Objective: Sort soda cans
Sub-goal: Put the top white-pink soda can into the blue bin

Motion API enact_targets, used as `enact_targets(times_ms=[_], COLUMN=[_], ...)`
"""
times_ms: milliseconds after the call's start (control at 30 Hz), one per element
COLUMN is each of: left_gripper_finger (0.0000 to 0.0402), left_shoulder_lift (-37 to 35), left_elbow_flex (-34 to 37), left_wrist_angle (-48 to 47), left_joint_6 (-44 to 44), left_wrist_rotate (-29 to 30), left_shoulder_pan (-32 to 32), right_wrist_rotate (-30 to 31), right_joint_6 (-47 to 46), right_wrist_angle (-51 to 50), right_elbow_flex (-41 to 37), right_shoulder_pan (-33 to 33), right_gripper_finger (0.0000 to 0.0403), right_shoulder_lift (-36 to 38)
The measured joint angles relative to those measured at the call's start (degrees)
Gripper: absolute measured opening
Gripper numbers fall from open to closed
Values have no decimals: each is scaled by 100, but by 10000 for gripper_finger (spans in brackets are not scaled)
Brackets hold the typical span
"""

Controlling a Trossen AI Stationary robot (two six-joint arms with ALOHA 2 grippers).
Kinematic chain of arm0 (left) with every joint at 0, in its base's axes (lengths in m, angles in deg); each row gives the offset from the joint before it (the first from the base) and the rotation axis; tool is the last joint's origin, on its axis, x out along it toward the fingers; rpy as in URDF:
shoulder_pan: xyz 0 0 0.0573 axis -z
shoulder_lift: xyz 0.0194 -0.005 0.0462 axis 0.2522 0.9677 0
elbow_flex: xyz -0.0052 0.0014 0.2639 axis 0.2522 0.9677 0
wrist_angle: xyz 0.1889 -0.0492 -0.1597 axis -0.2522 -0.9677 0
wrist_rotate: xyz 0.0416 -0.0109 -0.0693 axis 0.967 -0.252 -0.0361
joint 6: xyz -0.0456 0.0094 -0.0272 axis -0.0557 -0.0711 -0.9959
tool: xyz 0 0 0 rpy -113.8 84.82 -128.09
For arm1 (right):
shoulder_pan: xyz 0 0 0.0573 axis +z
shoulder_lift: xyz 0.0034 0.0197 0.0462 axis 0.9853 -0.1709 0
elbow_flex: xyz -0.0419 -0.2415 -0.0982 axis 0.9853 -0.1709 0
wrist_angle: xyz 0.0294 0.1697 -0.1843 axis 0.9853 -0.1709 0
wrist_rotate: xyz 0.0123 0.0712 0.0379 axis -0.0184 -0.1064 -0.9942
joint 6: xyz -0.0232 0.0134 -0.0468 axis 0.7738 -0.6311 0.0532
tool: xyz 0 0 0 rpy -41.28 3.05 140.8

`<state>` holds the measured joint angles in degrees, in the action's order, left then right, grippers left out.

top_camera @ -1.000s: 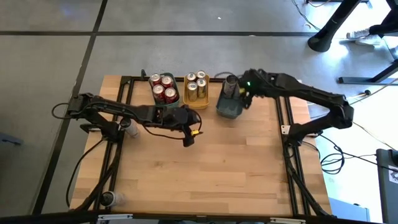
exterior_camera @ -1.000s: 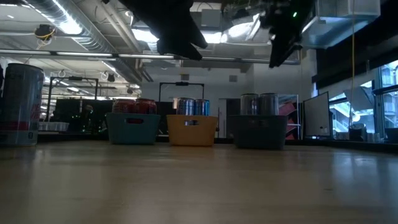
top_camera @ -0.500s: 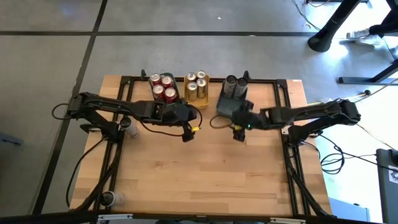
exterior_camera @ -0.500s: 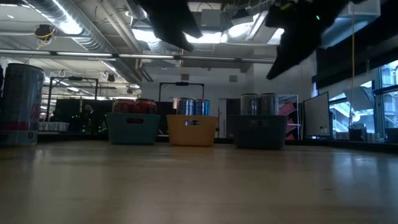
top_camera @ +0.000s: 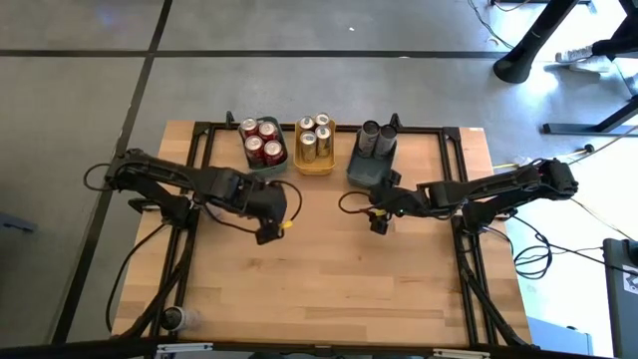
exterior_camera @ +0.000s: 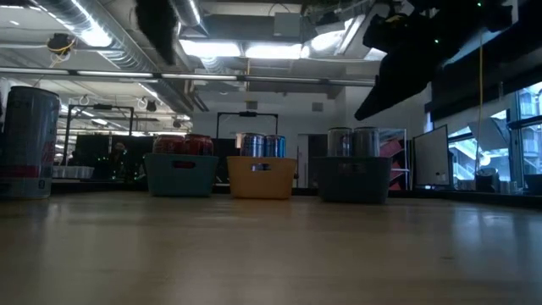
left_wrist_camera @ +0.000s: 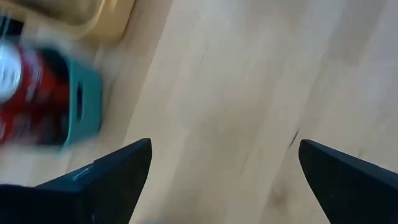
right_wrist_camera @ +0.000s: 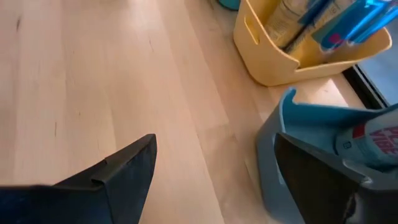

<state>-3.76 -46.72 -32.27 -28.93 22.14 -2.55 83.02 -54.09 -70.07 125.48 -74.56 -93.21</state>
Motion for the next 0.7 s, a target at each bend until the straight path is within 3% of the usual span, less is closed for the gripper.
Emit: enact_targets(times_ms=[333,700], left_gripper_finger=[395,395], left_shoulder_lift=[-569,-1380], left_elbow_flex=[10,345], left_wrist_angle=[-1662,-1875], left_joint_6=[-1389,-2153], left_wrist_rotate=[130,105], left_shoulder_pan=[447,634], right_wrist_rotate=[-112,-111], right_joint_6=[14,7], right_wrist_angle=[238,234], right_elbow_flex=[0,0], right_shoulder_pan=[2,0], right_gripper_finger=[324,324], right_shoulder_lift=[0,0])
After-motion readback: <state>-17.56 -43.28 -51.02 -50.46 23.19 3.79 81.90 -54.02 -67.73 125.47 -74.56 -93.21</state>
